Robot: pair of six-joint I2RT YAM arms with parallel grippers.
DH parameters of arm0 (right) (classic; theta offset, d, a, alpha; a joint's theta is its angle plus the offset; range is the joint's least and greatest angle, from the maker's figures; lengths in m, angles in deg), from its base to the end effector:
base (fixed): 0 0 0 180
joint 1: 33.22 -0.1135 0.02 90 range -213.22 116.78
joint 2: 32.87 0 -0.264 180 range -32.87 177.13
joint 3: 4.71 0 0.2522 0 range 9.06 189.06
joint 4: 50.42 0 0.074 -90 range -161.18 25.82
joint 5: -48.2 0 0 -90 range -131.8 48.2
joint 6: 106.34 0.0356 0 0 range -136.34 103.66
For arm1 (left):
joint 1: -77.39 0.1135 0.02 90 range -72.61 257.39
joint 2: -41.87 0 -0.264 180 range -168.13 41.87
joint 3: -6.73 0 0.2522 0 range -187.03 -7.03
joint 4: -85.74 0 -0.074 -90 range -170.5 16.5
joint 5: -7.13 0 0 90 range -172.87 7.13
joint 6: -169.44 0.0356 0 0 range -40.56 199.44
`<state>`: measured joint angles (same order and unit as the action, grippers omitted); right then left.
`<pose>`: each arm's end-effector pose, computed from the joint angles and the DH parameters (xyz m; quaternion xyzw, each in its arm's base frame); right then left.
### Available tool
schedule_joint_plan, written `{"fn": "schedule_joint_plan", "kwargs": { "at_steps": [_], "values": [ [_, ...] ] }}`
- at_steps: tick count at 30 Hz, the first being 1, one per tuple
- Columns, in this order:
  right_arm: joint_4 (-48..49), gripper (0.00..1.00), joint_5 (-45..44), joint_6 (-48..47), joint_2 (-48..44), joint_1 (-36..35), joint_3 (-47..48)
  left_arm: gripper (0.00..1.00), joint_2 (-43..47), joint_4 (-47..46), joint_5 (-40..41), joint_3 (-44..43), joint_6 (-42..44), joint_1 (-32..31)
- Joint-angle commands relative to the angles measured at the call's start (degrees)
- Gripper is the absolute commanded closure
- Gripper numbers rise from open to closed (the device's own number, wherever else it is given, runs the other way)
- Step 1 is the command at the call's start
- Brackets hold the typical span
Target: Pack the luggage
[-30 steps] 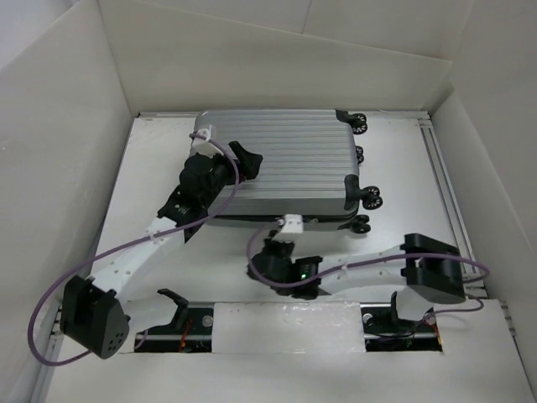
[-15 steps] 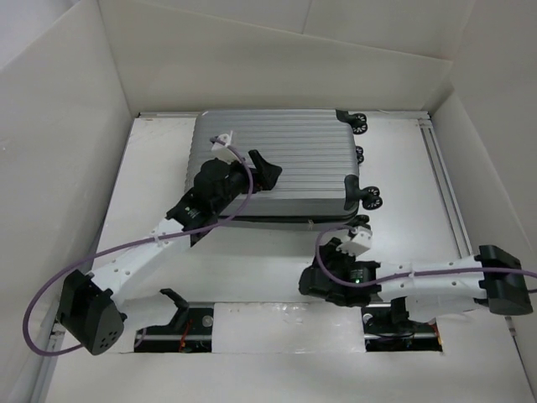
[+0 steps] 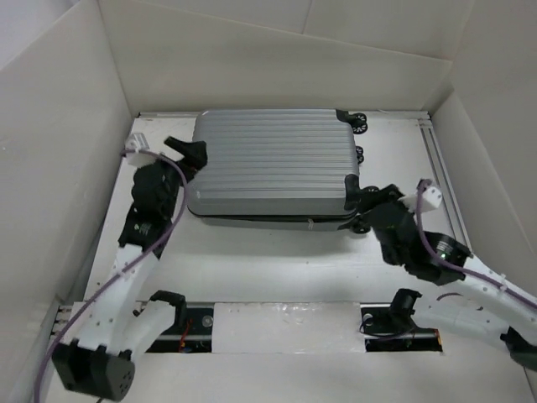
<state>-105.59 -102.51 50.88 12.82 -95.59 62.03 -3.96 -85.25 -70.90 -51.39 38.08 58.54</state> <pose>0.0955 0.1155 0.3417 0.2688 0.7516 0.1757 0.5761 0.1833 -0.0548 0.3628 -0.2076 0.6549 -0.3008 0.6615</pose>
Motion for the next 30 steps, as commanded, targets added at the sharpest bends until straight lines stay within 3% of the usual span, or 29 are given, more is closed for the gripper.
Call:
{"fn": "schedule_joint_plan", "kwargs": {
  "at_steps": [1,2,4,5,6,9,10,13,15,17,21,23,27,28,30],
  "values": [
    [4.6,0.49,6.1,-17.8,-1.8,11.6,3.4,0.01,-11.2,1.2,-10.1,-6.0,-3.6,12.4],
    [5.7,0.71,8.6,-19.7,-1.8,19.3,4.1,0.03,-13.9,1.2,-18.5,-8.7,-4.4,16.6],
    [8.0,1.00,16.4,-23.3,-0.3,26.8,4.9,0.11,-20.9,-0.9,-28.5,-9.5,-8.2,29.0],
    [10.7,1.00,23.5,-26.8,0.8,34.5,4.9,0.14,-22.9,-6.1,-35.9,-9.0,-9.4,31.7],
    [11.5,1.00,27.2,-28.0,2.1,38.2,5.5,0.16,-24.7,-7.8,-37.8,-9.0,-10.1,33.9],
    [18.3,0.89,39.0,-32.0,10.1,51.7,5.5,0.21,-35.2,-5.1,-41.0,-16.0,-5.3,34.8],
    [19.3,0.85,47.4,-32.0,13.2,54.4,7.7,0.22,-38.0,-2.9,-42.1,-17.8,-3.7,34.1],
    [22.7,0.80,59.2,-35.7,27.5,57.9,12.5,0.30,-42.9,-7.0,-45.1,-14.5,-4.4,32.7],
    [17.5,0.80,60.2,-39.3,39.1,55.4,21.9,0.34,-43.4,-14.7,-45.7,-10.2,-7.1,31.4],
    [15.1,0.82,58.6,-41.1,45.3,50.3,28.6,0.36,-43.4,-16.4,-46.3,-6.5,-8.9,30.1],
    [19.0,0.87,63.7,-41.7,53.3,43.1,31.3,0.38,-36.4,-25.0,-44.4,4.7,-12.1,22.7],
    [21.5,0.87,66.3,-43.7,56.7,38.5,33.8,0.41,-26.8,-25.6,-41.0,12.9,-12.7,17.7],
    [14.4,0.84,81.6,-47.4,68.4,32.6,53.2,0.47,-2.0,-24.7,-34.8,30.0,-18.2,7.7],
    [11.9,0.84,84.2,-48.0,74.2,31.4,64.8,0.49,9.5,-20.3,-33.5,32.8,-20.7,2.4],
    [5.0,0.79,86.6,-48.5,79.2,27.8,76.3,0.49,21.0,-9.8,-28.3,36.2,-21.6,-1.8]
  ]
}}
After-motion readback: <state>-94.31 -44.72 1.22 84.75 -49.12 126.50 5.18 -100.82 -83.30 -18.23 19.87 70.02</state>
